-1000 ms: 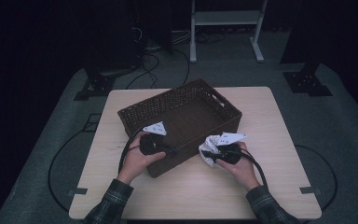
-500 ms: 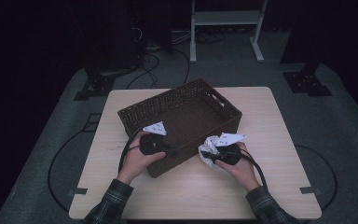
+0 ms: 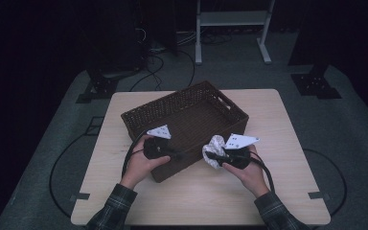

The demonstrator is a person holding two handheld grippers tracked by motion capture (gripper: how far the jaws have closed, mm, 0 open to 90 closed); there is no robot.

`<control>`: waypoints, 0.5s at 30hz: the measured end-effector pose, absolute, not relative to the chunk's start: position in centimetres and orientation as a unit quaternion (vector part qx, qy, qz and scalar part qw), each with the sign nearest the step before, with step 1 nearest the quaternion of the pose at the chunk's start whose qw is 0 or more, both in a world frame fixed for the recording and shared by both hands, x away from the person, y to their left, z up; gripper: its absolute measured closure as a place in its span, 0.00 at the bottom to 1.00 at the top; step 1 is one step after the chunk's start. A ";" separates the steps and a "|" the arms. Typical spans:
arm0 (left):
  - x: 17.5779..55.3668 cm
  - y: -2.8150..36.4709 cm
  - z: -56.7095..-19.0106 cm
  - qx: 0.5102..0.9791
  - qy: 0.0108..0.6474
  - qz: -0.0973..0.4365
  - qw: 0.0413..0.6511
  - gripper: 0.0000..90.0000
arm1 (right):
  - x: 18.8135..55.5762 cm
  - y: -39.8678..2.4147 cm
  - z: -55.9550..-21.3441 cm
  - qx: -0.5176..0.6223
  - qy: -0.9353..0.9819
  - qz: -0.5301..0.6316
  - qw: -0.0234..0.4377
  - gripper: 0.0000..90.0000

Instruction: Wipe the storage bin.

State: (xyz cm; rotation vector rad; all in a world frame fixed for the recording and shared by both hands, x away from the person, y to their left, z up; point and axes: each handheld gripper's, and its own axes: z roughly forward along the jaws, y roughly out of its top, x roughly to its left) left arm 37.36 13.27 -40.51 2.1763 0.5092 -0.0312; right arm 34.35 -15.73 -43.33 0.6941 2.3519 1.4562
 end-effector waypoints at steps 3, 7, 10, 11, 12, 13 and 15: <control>37.4 13.3 -40.5 0.875 0.205 -0.013 0.438 0.87 | 34.1 -15.6 -42.9 0.237 0.813 0.511 0.146 0.83; 37.3 13.3 -40.5 0.875 0.206 -0.013 0.438 0.87 | 33.8 -15.5 -42.4 0.230 0.810 0.519 0.148 0.83; 37.4 13.3 -40.5 0.875 0.205 -0.012 0.438 0.87 | 33.6 -15.5 -41.9 0.224 0.805 0.529 0.150 0.83; 37.3 13.2 -40.5 0.875 0.206 -0.013 0.438 0.87 | 33.4 -15.4 -41.7 0.224 0.801 0.535 0.149 0.83; 37.3 13.2 -40.5 0.875 0.206 -0.013 0.438 0.87 | 33.3 -15.4 -41.5 0.221 0.797 0.542 0.149 0.83; 37.3 13.2 -40.5 0.875 0.205 -0.012 0.438 0.87 | 33.0 -15.4 -41.1 0.216 0.794 0.548 0.150 0.83; 37.4 13.2 -40.5 0.875 0.205 -0.012 0.438 0.87 | 32.8 -15.3 -40.7 0.211 0.789 0.557 0.151 0.83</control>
